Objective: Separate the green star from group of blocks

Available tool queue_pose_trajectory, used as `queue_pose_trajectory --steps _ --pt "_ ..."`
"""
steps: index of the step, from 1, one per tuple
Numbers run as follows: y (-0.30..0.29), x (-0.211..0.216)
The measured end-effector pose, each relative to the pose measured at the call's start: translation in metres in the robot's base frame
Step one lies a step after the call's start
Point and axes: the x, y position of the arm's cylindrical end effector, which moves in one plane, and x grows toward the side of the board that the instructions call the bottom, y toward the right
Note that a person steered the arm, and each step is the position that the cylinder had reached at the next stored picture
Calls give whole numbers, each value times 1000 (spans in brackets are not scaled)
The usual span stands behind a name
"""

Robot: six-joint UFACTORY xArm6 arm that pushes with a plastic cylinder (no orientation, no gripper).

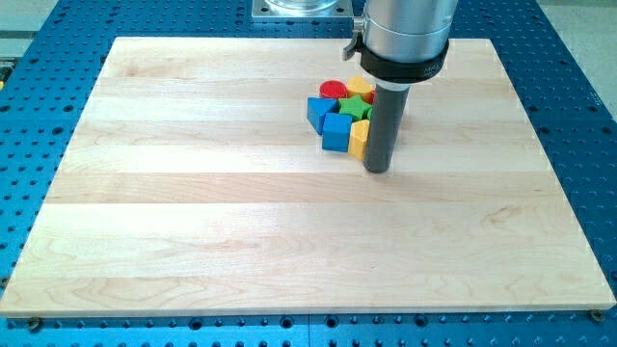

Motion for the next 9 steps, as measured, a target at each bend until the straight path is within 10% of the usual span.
queue_pose_trajectory --steps 3,5,7,9 --pt "9 38" --pt "57 -51" --pt "-24 -101" --pt "-56 -64"
